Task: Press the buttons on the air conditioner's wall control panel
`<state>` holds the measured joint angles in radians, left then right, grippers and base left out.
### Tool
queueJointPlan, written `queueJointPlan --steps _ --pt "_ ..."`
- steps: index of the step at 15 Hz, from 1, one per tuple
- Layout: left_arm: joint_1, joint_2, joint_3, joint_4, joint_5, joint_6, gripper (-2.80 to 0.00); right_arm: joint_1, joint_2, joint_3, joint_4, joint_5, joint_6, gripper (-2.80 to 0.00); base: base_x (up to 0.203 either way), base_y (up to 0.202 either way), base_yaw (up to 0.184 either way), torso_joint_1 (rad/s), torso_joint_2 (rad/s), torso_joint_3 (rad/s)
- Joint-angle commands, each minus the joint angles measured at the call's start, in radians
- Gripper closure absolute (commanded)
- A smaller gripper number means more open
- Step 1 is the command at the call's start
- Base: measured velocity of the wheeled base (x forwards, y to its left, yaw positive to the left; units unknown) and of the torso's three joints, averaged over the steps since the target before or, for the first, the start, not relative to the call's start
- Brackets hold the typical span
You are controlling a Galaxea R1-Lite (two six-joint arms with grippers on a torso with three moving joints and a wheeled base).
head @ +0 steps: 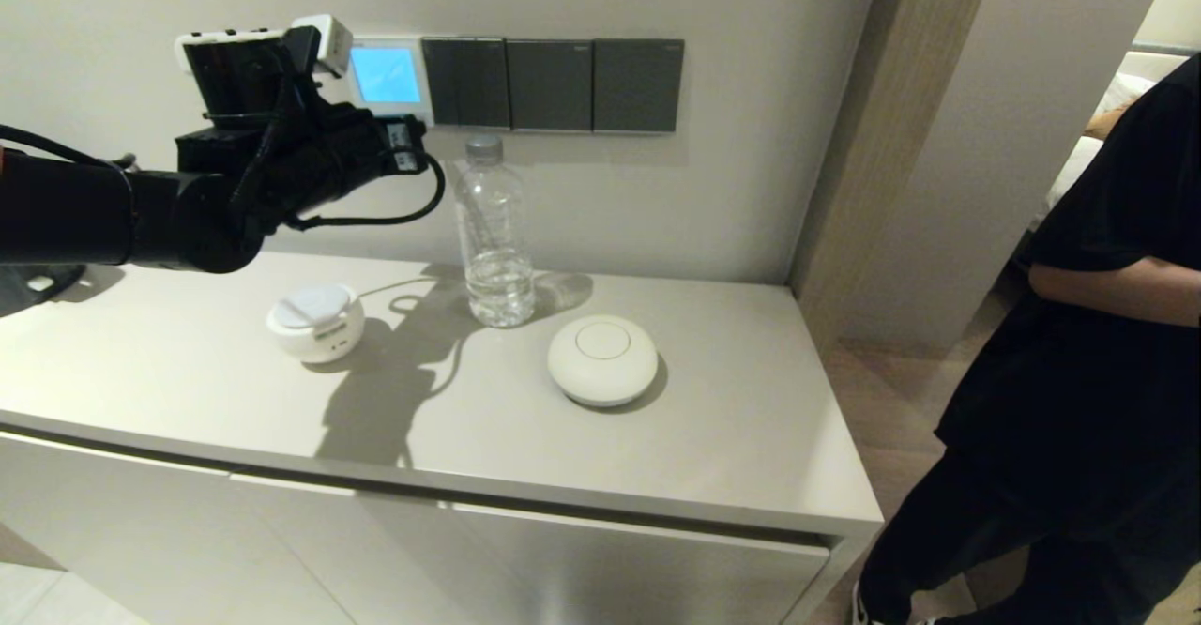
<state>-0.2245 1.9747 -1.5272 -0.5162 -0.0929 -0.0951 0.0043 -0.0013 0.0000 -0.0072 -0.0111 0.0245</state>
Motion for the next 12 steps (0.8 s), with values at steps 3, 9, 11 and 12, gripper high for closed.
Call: queueJointPlan --steps 3,9,11,12 --pt "-0.001 -0.067 0.035 -0.009 0.004 -0.003 0.0 0.0 0.001 0.003 0.0 -0.001 0.0 0.0 0.0 0.0 0.0 0.0 0.0 0.0" --pt "-0.019 -0.393 0.187 0.002 0.033 -0.002 0.0 0.0 0.001 0.003 0.0 0.0 0.0 0.0 0.0 0.0 0.0 0.0 0.0 0.0" --pt "-0.038 -0.517 0.285 0.012 0.036 0.002 0.0 0.0 0.001 0.003 0.0 0.0 0.0 0.0 0.0 0.0 0.0 0.0 0.0 0.0" --pt "-0.045 -0.588 0.337 0.029 0.038 0.008 0.0 0.0 0.001 0.003 0.0 0.0 0.0 0.0 0.0 0.0 0.0 0.0 0.0 0.0"
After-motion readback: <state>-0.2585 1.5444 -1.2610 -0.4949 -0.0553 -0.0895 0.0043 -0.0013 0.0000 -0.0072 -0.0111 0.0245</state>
